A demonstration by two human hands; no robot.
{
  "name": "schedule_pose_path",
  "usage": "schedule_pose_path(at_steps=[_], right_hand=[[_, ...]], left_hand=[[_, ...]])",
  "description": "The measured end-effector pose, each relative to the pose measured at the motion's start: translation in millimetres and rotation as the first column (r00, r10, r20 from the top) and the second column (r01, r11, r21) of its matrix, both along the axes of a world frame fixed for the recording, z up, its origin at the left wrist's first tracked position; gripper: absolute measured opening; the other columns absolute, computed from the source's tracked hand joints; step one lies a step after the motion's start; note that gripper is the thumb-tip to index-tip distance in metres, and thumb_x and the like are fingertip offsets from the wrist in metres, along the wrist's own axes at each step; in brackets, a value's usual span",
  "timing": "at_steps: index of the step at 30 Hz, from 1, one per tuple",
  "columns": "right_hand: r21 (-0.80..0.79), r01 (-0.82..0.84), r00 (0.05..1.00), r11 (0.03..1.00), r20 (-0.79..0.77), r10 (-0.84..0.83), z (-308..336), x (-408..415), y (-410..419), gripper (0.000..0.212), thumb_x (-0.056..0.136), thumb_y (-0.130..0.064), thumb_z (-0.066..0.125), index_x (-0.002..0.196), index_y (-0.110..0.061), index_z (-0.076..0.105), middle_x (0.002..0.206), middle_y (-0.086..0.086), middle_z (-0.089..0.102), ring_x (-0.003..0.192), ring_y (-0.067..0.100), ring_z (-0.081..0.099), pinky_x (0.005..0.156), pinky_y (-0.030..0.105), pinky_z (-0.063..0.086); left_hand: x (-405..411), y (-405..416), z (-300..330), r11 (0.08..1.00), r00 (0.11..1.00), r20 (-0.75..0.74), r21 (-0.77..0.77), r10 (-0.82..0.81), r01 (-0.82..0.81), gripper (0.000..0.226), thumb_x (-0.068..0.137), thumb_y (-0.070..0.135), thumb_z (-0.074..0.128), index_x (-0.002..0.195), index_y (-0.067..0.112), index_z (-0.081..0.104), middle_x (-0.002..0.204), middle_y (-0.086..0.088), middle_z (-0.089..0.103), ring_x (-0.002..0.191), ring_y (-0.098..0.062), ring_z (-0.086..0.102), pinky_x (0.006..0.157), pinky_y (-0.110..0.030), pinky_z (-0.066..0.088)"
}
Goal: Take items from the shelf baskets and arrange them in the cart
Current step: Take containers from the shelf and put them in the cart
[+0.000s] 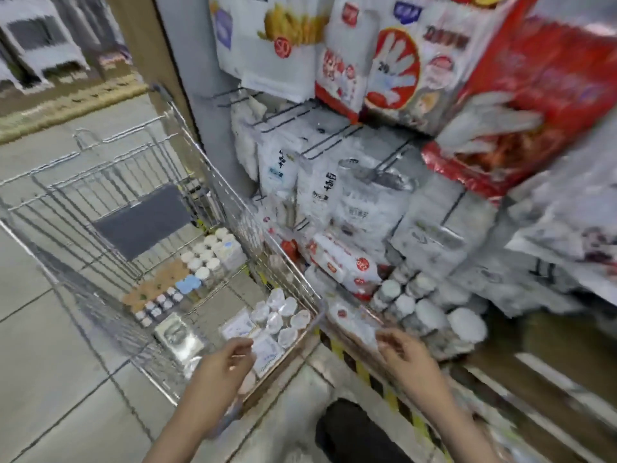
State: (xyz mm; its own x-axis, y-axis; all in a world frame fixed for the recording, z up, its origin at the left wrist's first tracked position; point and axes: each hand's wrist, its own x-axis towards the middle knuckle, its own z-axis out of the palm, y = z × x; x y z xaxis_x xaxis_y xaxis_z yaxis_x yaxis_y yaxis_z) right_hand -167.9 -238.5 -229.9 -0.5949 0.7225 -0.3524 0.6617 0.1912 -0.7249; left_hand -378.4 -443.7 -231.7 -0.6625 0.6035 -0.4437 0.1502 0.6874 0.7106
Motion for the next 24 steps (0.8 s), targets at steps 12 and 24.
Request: schedule_pose_path(at_steps=[12,24], right_hand=[[-0.104,0.569,0.811,0.815,-0.094,-0.578,36.5,185.4,-96.4,0.017,0.099,-0.026,0.05,0.1,-0.041,0.056,0.105,-0.027,0.058,0.105,-0.003,0.056,0.079,0.011,0.042],[-0.129,0.899,0.393,0.419,-0.184,-0.901,59.3,457.8,-177.3,0.022,0.098,-0.024,0.052,0.098,-0.044,0.061,0.102,-0.027,0.063,0.1,-0.01,0.056,0.071,0.003,0.043]], left_hand=[[104.1,67.8,49.0,0.809,0.814,-0.132,0.101,-0.566,0.579,0.027,0.087,0.01,0.066,0.097,0.034,0.058,0.095,0.011,0.069,0.088,0.001,0.063,0.078,-0.009,0.044],[445.8,138.1,82.5,0.188,0.203,-0.251,0.084,-0.946,0.979,0.031,0.096,0.039,0.05,0.127,0.037,0.051,0.113,0.025,0.052,0.103,0.009,0.049,0.084,-0.01,0.04]])
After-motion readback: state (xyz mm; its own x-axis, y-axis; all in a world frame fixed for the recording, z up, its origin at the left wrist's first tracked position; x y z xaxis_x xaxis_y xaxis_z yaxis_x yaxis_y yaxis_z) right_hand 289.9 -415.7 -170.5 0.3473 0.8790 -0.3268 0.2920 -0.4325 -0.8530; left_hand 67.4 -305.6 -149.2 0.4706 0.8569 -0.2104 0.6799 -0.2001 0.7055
